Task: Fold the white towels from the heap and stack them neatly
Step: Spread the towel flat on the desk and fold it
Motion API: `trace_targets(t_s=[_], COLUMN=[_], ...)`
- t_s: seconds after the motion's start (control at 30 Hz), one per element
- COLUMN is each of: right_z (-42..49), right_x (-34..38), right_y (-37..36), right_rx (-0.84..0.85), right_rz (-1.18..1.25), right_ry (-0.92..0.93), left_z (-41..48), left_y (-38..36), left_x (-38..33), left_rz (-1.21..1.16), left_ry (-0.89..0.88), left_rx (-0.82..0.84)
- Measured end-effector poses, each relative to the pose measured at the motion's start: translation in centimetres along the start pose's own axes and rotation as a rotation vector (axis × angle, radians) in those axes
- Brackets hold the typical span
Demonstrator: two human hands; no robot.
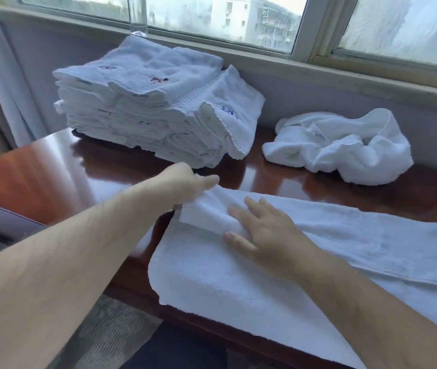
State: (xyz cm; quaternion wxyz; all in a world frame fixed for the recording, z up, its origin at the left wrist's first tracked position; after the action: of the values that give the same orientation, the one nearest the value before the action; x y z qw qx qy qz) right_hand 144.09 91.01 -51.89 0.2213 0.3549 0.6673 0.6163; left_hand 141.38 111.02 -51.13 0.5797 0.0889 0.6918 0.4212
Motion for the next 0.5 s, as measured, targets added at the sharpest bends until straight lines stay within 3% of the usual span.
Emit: trace_targets(t_s=[0.07, 0.2, 0.3, 0.5], right_z=[0.0, -0.3, -0.5, -0.9], right_x=[-0.1, -0.8, -1.0, -1.6], right_y=[-0.6, -0.2, -0.3, -0.7], right_rx=[0.006, -0.078, -0.102, -0.101], right_rz=[-0.034, 0.010, -0.036, -0.100], right_ry=[0.009, 0.009, -0.009, 0.004], left_z=[0.1, 0.8, 0.8, 0.7], left_y=[-0.6, 0.4, 1.2, 1.3], left_x=[-0.1, -0.5, 0.9, 1.5], left_rz=[-0.122, -0.336, -0.130, 0.041], left_ry=[-0.051, -0.169, -0.138, -0.123], left_rx=[0.058, -0.061, -0.146, -0.100])
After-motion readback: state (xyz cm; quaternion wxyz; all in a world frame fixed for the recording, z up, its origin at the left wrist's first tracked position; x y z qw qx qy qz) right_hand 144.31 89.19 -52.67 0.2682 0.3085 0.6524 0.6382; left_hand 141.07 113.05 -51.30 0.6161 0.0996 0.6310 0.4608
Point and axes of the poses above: each hand's wrist, its own z-axis towards the middle knuckle, its own y-axis out of the back of the hand, x = y × z, the point moved 8 cm from there along z, towards the middle knuckle, and after that the axes turned 13 degrees about -y, right-handed, at the moved point
